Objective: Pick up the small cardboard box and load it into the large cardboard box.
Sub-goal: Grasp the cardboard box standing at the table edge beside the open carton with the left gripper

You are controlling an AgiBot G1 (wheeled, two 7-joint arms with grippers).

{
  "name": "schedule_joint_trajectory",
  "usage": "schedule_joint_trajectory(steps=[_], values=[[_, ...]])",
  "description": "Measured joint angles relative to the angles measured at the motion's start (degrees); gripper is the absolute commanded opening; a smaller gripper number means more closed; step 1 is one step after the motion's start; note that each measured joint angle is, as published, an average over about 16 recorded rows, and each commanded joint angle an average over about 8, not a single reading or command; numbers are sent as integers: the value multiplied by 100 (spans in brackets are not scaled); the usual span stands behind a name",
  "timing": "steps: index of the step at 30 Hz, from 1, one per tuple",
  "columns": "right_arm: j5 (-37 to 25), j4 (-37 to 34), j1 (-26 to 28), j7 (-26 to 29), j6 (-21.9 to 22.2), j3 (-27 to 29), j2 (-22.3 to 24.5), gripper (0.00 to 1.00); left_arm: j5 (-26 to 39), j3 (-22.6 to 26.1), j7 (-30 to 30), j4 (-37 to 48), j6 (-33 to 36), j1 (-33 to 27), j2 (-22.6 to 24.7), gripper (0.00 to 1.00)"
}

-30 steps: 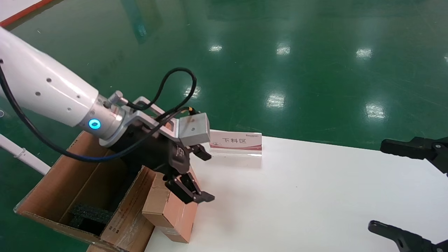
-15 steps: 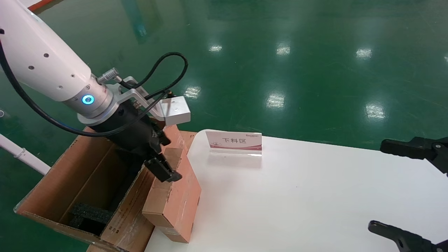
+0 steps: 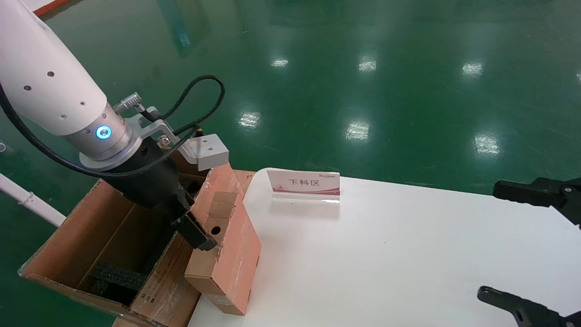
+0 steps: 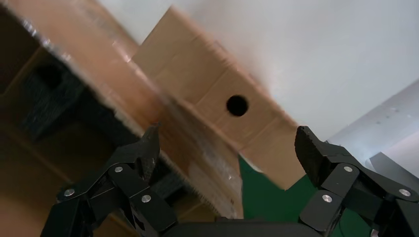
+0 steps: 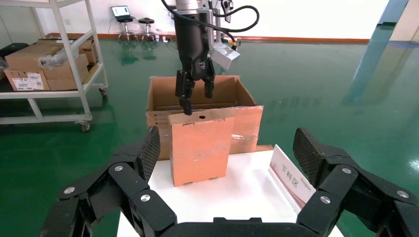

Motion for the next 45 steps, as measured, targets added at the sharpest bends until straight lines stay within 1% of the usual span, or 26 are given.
schedule_joint_trajectory(steps=[7, 20, 30, 45], values=[[2, 0, 1, -1, 1, -3, 1, 100, -193, 355, -269, -5, -83, -108, 24, 100], [5, 0, 2, -4, 3, -8, 3, 100, -408, 704, -423, 5, -143, -202, 125, 100], [8, -1, 2, -6, 5, -11, 5, 100, -536, 859, -450, 19, -164, -319, 109, 100], [12, -4, 3, -8, 6, -13, 6, 100, -603, 926, -455, 104, -182, -404, 79, 100]])
